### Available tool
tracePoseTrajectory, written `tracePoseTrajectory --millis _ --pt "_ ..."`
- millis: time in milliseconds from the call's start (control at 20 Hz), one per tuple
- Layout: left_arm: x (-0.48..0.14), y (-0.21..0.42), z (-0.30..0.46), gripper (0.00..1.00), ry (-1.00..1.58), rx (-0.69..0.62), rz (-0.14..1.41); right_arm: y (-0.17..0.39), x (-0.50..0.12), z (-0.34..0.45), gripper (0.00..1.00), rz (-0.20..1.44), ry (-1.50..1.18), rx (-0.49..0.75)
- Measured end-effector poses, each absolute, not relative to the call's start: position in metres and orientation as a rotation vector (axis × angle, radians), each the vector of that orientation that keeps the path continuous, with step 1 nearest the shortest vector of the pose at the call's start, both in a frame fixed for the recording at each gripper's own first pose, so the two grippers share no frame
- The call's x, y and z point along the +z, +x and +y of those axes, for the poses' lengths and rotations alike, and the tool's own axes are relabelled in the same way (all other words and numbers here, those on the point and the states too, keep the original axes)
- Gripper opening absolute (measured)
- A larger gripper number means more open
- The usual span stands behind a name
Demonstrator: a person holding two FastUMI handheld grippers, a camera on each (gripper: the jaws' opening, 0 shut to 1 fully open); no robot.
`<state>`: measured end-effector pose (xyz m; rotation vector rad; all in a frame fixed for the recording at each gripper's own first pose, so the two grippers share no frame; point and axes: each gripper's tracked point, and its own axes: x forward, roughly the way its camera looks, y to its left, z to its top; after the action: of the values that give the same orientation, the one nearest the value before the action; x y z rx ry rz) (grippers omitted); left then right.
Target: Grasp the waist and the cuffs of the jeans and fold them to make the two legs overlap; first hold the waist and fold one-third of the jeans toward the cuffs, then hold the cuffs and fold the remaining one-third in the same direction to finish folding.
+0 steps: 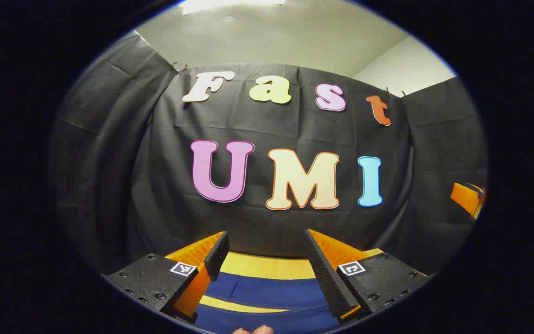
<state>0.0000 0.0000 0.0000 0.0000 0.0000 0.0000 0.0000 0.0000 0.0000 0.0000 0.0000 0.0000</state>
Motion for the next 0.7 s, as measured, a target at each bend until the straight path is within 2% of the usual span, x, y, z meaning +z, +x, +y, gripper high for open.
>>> tracePoseTrajectory --millis 550,700 --pt "-0.003 -0.01 0.016 0.96 0.033 0.026 0.006 0.006 -0.004 -0.003 0.98 -0.001 0.001 0.017" --pt "-0.004 -0.016 0.022 0.96 0.039 -0.022 0.008 0.007 -0.011 0.001 0.99 0.009 0.01 0.032"
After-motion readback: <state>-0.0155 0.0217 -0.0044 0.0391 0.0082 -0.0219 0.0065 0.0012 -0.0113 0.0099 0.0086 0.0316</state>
